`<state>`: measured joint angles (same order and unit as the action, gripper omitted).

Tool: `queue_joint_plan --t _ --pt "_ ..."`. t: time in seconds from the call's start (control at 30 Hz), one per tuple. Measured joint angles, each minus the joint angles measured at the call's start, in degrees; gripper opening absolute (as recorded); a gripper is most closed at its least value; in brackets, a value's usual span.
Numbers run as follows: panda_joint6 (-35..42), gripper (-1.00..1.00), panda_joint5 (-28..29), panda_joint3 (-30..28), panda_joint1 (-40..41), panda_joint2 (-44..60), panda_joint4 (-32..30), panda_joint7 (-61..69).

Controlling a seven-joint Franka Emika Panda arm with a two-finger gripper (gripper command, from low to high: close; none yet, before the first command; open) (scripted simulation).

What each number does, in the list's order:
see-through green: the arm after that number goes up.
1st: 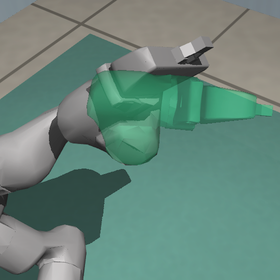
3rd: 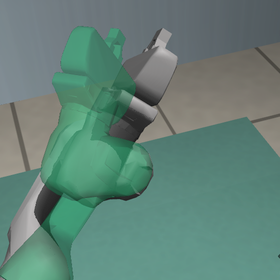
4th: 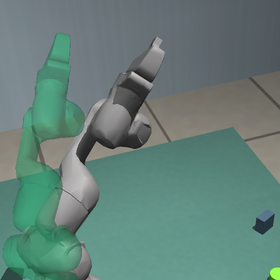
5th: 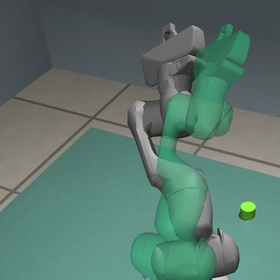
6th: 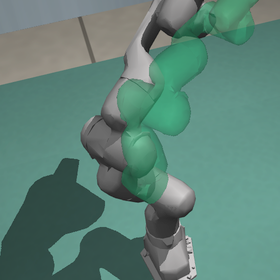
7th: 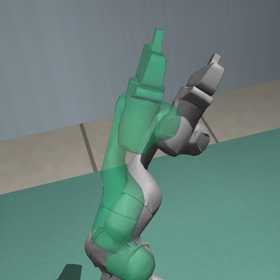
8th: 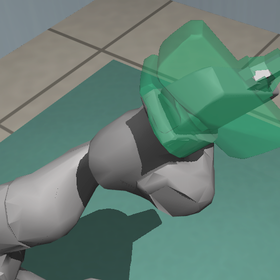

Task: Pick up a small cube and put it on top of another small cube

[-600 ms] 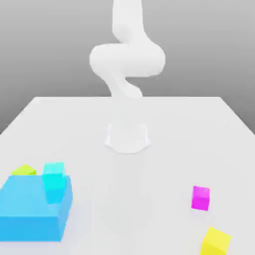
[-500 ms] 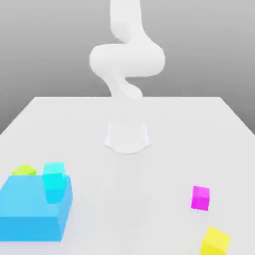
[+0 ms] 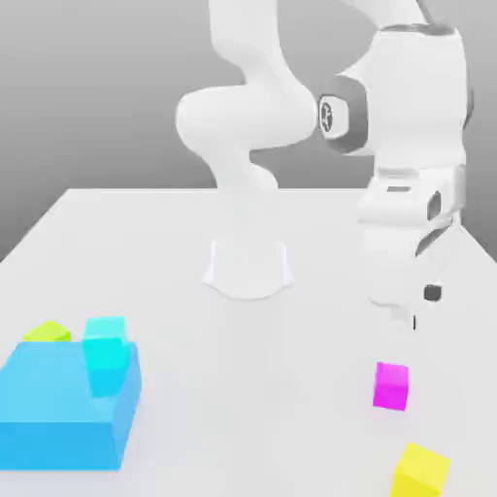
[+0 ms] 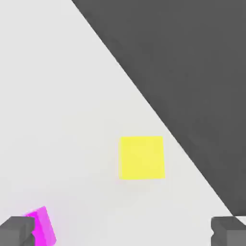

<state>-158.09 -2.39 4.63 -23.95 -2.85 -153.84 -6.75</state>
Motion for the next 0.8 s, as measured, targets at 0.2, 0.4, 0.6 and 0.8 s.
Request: queue_joint_plan --t 0.2,0.4,0.6,0.8 --pt "-8.5 0.0 5.8 -0.3 -3.1 12.5 -3.0 2.5" --pt "-15.1 -1.0 7.6 -2.6 -5.2 20.7 -1.5 1.3" --pt "-14.3 -1.0 7.7 -2.4 -4.9 19.8 -1.7 1.3" --pt "-4.9 -1.0 4.3 -1.1 -2.7 8.3 -3.7 4.3"
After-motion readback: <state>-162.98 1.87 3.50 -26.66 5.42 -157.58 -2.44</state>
